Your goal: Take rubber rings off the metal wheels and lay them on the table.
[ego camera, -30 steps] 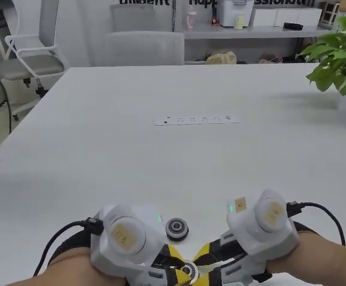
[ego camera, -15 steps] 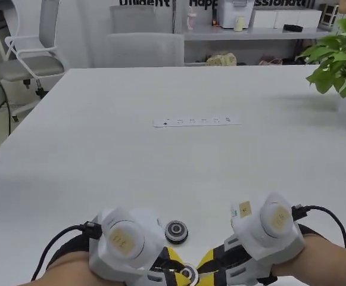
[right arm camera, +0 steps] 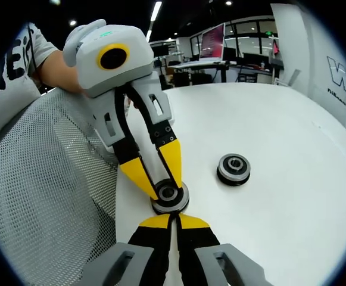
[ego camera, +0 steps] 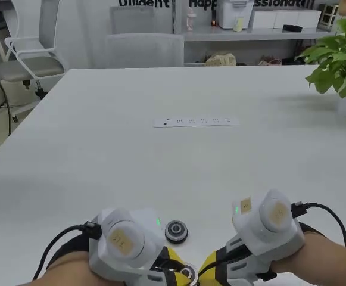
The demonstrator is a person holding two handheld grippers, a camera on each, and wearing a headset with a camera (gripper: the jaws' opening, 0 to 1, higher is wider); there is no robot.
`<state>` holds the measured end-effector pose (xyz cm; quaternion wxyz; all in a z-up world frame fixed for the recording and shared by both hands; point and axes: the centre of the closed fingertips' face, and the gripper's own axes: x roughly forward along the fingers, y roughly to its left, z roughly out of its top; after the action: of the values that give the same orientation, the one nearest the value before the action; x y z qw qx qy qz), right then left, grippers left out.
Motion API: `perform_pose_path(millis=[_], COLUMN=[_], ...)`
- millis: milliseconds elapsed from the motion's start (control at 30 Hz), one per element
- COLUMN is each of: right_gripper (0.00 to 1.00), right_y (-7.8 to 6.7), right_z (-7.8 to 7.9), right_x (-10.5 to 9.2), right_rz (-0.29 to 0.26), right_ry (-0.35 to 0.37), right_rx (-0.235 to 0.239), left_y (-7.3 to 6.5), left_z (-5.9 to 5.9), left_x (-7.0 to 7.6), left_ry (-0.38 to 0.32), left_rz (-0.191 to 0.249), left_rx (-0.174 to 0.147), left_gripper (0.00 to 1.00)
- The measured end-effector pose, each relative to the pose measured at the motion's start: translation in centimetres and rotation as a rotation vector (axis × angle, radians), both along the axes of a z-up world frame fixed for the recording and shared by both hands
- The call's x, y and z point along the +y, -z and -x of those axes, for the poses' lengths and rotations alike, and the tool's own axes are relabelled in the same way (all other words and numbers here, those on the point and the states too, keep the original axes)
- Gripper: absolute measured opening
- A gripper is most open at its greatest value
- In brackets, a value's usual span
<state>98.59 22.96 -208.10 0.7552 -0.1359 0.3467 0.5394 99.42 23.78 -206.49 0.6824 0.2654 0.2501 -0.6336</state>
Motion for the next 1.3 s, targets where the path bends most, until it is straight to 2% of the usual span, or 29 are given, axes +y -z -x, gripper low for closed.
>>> perform_pose_path(millis=[233,533,667,833,900,1067,1300], right_gripper=[0.00,0.00,0.00,0.00,0.00,0.00,0.00], right_y=[-0.3,-0.6,-1.1,-1.5,-1.4,-1.5,-1.6], right_z=[-0.4,-1.1,-1.2,-1.0,-1.0,-1.0,-0.8], right_x=[-0.5,-0.6,-0.5,-0.1,-0.1,0.2,0.6], right_rz=[-0.052,-0.091,-0.127,-0.147,-0.125,-0.122,-0.139], right_ry=[0.095,0.165,0.191,0.194,0.175,0.172,0.174], right_rx=[0.092,0.125,0.145,0.155,0.128,0.124,0.143], left_y=[0.0,0.0,0.0,0.1,0.1,0.1,0.1], left_z=[-0.1,-0.1,-0.1,-0.1,-0.1,-0.1,-0.1], left_x=[0.0,0.0,-0.1,-0.1,-0.1,-0.1,-0.1], left_ry=[-0.003,-0.009,-0.011,-0.015,-0.019,-0.024,-0.026], left_rz=[-0.001,-0.002,-0.004,-0.007,-0.009,-0.010,-0.012], left_rx=[-0.001,-0.002,-0.005,-0.006,-0.006,-0.005,-0.002], left_gripper=[0.07,0.07,0.07,0.07,0.07,0.07,0.07])
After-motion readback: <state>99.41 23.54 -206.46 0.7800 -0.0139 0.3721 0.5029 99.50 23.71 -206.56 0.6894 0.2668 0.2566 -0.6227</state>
